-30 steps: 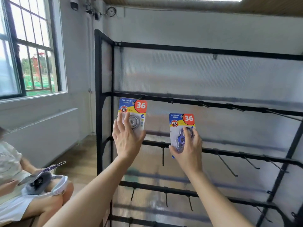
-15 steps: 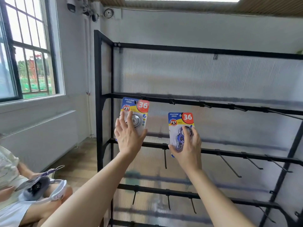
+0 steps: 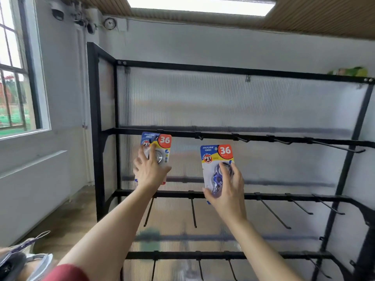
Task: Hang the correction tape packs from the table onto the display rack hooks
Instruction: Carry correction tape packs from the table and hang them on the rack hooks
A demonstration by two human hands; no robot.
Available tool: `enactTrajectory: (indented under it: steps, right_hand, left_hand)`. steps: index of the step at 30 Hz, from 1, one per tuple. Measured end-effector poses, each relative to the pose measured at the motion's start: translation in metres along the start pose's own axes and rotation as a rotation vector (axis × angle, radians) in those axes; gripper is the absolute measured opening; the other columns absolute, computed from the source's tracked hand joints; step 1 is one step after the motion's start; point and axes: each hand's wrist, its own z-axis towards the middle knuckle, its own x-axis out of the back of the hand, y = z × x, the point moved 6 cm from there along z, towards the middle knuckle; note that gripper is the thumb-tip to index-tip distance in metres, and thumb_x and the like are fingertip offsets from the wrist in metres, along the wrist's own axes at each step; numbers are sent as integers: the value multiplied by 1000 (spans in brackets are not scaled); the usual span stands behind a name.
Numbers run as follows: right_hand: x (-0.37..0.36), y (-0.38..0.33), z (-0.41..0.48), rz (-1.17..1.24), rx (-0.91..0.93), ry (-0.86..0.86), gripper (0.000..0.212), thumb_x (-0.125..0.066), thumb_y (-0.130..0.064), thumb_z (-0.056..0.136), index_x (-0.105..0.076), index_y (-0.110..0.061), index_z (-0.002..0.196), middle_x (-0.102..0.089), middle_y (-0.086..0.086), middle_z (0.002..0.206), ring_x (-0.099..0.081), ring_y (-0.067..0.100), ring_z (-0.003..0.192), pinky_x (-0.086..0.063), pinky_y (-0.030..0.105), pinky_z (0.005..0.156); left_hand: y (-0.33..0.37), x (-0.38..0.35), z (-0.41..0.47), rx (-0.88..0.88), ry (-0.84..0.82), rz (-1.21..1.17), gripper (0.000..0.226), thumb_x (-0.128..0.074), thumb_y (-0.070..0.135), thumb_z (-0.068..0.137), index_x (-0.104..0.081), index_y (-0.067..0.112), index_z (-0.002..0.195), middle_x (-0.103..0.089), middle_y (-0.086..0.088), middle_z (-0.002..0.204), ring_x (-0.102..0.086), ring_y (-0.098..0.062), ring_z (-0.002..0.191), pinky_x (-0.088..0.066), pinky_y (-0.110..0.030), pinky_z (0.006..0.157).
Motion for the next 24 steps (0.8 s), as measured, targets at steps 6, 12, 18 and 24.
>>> enactTrajectory:
  steps: [6, 12, 18, 24]
  right_hand:
    - [-6, 1, 6, -14, 17, -34, 86, -80, -41, 71, -32, -21, 139, -28, 6, 140, -40, 33, 128, -52, 46, 92]
    - [-4, 0, 13, -62, 32, -42, 88, -83, -38, 67, -34, -19, 137, -32, 11, 138, -44, 36, 125, -52, 47, 90]
    - [-7, 0, 13, -42, -9, -61, 83, -75, -45, 72, -33, -20, 140, -26, 6, 141, -37, 33, 130, -52, 50, 92]
    - [-3, -8, 17, -14, -7, -23, 80, -71, -47, 73, -37, -16, 138, -34, 16, 140, -36, 34, 130, -51, 52, 92]
  left_hand:
    - [5, -12, 29, -11, -61, 30, 94, -69, 43, 83, -6, 30, 151, 3, -13, 156, -14, -42, 139, -28, -57, 110]
    - [5, -10, 49, -41, -151, 109, 95, -70, 44, 83, -7, 28, 152, -1, -17, 157, -12, -42, 141, -29, -57, 110]
    - [1, -6, 41, -88, -125, 101, 95, -68, 44, 84, -5, 23, 152, 2, -14, 158, -2, -39, 145, -14, -58, 116]
    - [7, -1, 10, -249, -84, 169, 81, -58, 45, 90, -8, 25, 151, 5, -10, 159, 1, -33, 146, -9, -53, 116]
